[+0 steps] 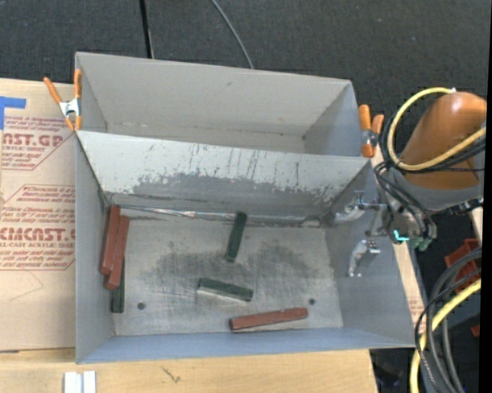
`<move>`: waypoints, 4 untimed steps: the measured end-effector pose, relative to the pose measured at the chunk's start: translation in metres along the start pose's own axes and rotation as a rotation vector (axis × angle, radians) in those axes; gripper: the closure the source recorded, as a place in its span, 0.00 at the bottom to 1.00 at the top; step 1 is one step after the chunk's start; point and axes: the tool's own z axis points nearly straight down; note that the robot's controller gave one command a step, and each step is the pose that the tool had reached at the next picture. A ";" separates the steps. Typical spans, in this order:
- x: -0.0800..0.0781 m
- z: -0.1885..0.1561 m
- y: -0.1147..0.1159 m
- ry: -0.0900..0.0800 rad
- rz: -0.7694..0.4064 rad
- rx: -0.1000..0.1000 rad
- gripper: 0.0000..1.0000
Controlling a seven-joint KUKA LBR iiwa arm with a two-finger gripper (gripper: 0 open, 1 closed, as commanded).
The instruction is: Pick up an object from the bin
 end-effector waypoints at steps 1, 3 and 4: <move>-0.002 -0.004 0.000 -0.007 -0.001 0.001 0.00; 0.048 0.085 0.036 -0.007 -0.043 0.000 0.00; 0.043 0.094 0.092 -0.027 -0.109 0.004 1.00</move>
Offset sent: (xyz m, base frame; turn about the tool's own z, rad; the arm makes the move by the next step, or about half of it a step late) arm -0.0539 0.0332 -0.1010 -0.1967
